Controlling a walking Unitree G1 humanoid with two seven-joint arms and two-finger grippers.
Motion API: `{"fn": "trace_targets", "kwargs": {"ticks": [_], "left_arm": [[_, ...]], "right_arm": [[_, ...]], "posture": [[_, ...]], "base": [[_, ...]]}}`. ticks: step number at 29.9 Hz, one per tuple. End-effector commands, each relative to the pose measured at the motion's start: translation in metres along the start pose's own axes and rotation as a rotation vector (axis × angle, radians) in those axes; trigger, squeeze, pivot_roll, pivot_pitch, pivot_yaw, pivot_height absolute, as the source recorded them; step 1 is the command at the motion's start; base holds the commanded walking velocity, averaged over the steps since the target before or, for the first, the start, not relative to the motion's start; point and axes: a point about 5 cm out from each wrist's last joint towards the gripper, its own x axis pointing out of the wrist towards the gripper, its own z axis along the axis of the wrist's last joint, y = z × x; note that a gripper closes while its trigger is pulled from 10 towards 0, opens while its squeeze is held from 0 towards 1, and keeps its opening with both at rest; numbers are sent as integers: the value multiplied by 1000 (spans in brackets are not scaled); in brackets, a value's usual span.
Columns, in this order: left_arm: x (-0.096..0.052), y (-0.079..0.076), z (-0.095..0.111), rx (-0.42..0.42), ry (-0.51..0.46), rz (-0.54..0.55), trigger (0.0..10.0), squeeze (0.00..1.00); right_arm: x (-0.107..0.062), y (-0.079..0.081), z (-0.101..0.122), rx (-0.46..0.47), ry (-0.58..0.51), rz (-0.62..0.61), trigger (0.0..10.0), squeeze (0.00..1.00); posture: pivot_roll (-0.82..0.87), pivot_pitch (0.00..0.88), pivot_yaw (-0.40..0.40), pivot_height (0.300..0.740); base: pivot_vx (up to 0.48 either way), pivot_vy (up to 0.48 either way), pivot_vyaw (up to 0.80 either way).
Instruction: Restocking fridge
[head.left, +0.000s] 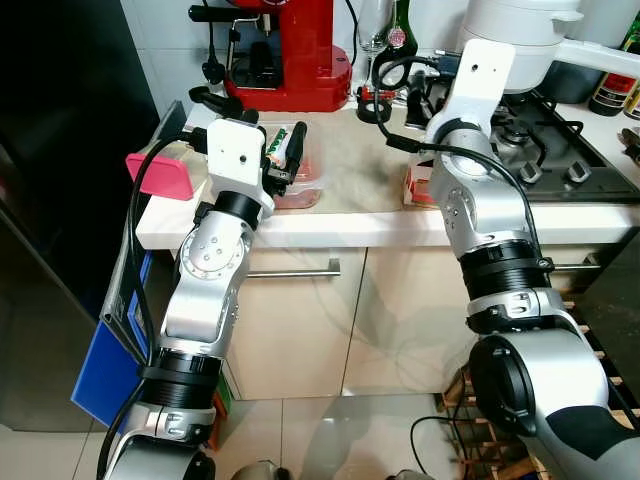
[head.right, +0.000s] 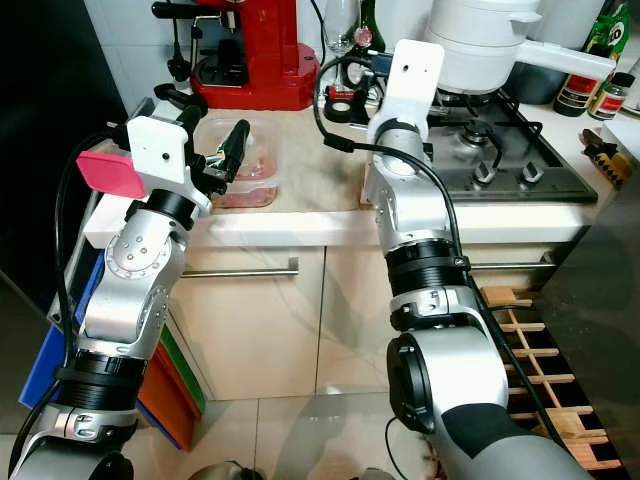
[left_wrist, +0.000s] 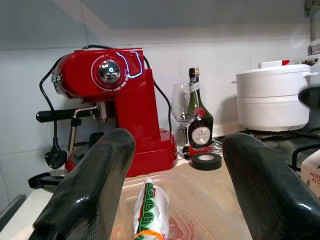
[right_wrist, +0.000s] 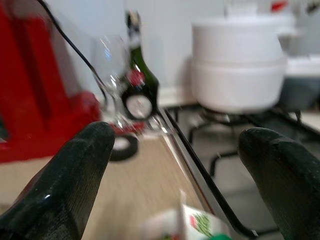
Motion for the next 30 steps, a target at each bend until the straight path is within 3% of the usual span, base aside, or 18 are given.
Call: {"fn": "trace_targets", "kwargs": {"ticks": [1, 20, 21, 23, 25, 30], "left_arm": [[2, -1, 6, 0, -14, -5, 10000, 0], [4, -2, 8, -6, -22, 11, 10000, 0], [5, -2, 8, -6, -23, 10, 10000, 0], [5, -2, 8, -6, -23, 10, 10000, 0], [5, -1, 8, -6, -23, 11, 10000, 0], [6, -1, 8, -6, -23, 12, 10000, 0]], "right_arm": [[3, -3, 1, 4, 19, -14, 10000, 0], [6, 4, -9, -7, 71, 13, 10000, 0], [6, 4, -9, -5, 70, 15, 4588, 0], [6, 5, -10, -4, 70, 17, 4588, 0], [6, 5, -10, -1, 69, 17, 0, 0], [4, 7, -12, 15, 63, 41, 0, 0]], "posture": [[-5, 1, 6, 740], [-12, 0, -8, 740], [-12, 0, -7, 740], [-12, 0, -8, 740], [-12, 0, -9, 740], [-12, 0, -11, 740]], "base": [[0, 0, 0], [0, 0, 0], [0, 0, 0], [0, 0, 0], [0, 0, 0], [0, 0, 0]]}}
